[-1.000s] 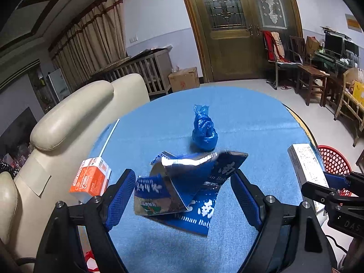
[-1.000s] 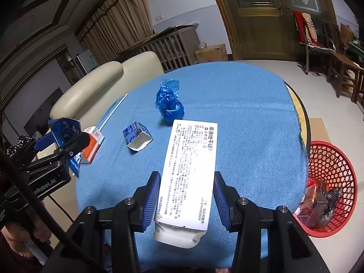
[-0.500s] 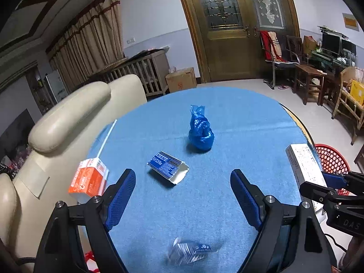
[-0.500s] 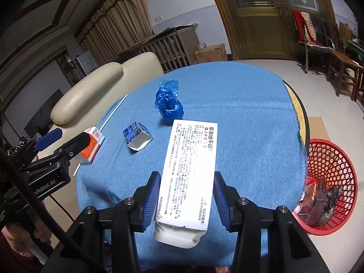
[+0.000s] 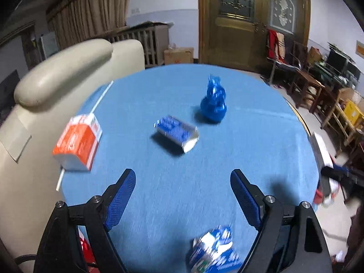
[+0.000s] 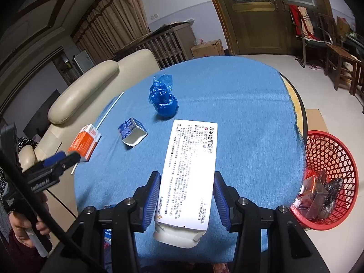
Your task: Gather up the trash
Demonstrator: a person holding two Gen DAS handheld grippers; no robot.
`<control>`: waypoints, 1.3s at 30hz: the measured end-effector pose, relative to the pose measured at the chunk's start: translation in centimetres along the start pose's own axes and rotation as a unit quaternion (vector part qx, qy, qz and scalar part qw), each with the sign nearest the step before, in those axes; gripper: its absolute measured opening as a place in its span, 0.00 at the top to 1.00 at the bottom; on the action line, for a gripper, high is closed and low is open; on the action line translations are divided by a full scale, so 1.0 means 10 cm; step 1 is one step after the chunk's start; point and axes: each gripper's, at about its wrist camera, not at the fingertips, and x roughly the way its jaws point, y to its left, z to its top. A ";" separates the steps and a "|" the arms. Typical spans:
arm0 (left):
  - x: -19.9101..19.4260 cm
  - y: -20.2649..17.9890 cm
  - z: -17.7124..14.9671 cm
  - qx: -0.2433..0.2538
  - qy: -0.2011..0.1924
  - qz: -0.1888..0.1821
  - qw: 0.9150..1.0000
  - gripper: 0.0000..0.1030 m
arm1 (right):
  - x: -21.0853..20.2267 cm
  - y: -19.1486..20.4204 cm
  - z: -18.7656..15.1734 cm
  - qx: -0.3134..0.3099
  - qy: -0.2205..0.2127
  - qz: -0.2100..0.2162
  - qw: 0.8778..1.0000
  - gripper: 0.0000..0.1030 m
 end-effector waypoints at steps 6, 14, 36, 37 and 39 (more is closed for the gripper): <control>0.07 -0.04 -0.58 0.026 0.072 -0.038 0.996 0.17 | 0.08 0.03 -0.06 -0.002 0.016 0.005 1.000 0.53; 0.09 -0.25 -0.99 0.031 0.104 -0.056 0.993 0.17 | 0.17 0.16 -0.17 -0.020 0.034 0.011 0.999 0.53; 0.48 -0.38 -1.07 0.039 0.126 -0.051 0.990 0.13 | 0.36 0.25 -0.31 -0.029 0.069 0.029 0.997 0.53; 0.47 -0.37 -1.08 0.036 0.121 -0.053 0.991 0.13 | 0.36 0.25 -0.31 -0.028 0.069 0.030 0.997 0.53; 0.43 -0.34 -1.10 0.029 0.110 -0.056 0.992 0.15 | 0.36 0.24 -0.31 -0.027 0.070 0.031 0.997 0.53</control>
